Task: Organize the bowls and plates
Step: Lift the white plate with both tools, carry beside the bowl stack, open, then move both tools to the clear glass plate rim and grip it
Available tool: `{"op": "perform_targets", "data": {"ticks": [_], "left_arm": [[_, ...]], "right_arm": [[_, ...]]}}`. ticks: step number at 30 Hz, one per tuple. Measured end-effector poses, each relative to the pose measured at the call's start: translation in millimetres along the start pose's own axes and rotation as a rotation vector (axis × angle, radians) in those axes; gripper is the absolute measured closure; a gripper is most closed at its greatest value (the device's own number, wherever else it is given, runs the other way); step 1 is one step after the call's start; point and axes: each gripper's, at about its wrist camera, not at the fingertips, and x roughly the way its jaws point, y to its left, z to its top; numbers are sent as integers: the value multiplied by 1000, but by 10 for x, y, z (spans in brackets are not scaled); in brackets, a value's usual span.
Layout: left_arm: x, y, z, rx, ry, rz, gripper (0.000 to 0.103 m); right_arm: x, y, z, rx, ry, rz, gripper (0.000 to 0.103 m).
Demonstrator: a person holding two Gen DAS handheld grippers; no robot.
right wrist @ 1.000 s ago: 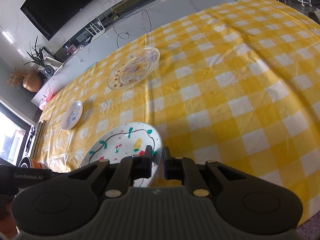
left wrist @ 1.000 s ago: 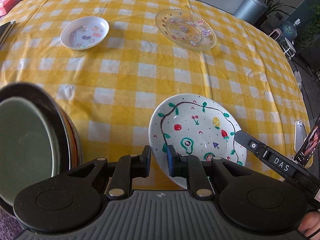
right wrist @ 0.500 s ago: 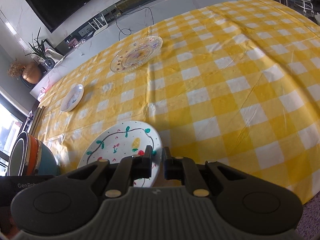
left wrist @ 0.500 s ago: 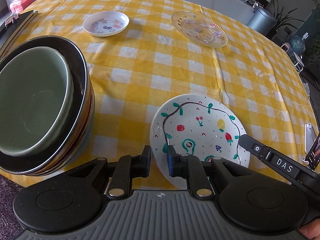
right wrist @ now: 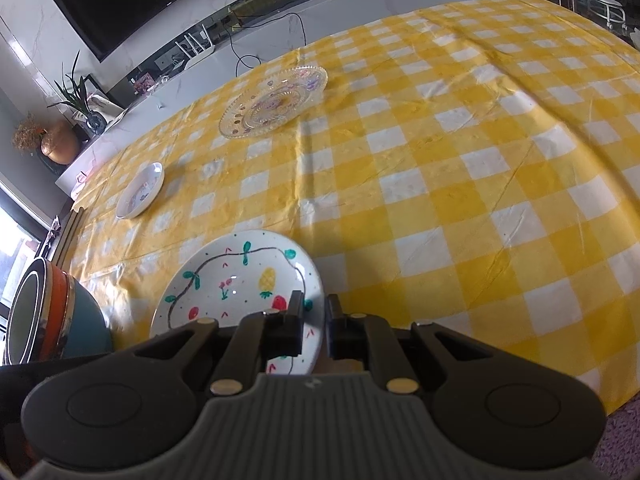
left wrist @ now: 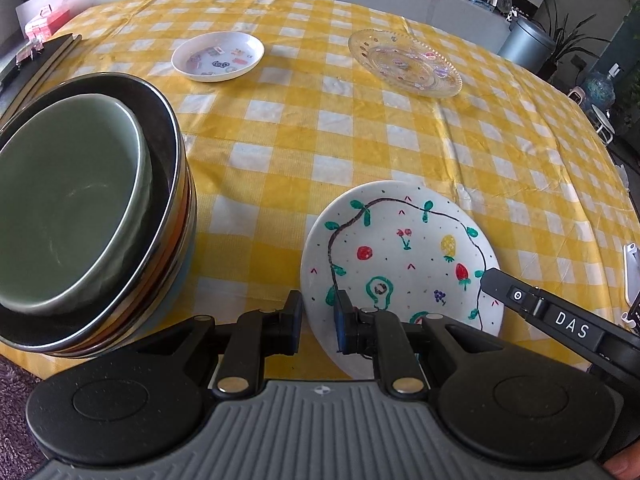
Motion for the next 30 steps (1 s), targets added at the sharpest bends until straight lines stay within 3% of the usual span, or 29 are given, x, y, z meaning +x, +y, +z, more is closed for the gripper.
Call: {"op": "perform_targets", "data": {"ticks": [9,12,15,24,30], "left_arm": [[-50,-30,10,28,-37,-2,81],[-116,-61,57,29,-72,-39,77],[-159,-109,159,28,-97,-80,73],[-147,-227,514,56,-144,-73,71],[-96,-243,746,89,-125,-58,71]], "right_arm": [[-25,58,5,-37,-18,-21,89],[-75,107,38,-62,-48,-31,88],[-102,130,95,-72,-66,-28,79],[-101,143,341,-84,-87,-26,78],[-32,171,574,-114,-91,-36,76]]}}
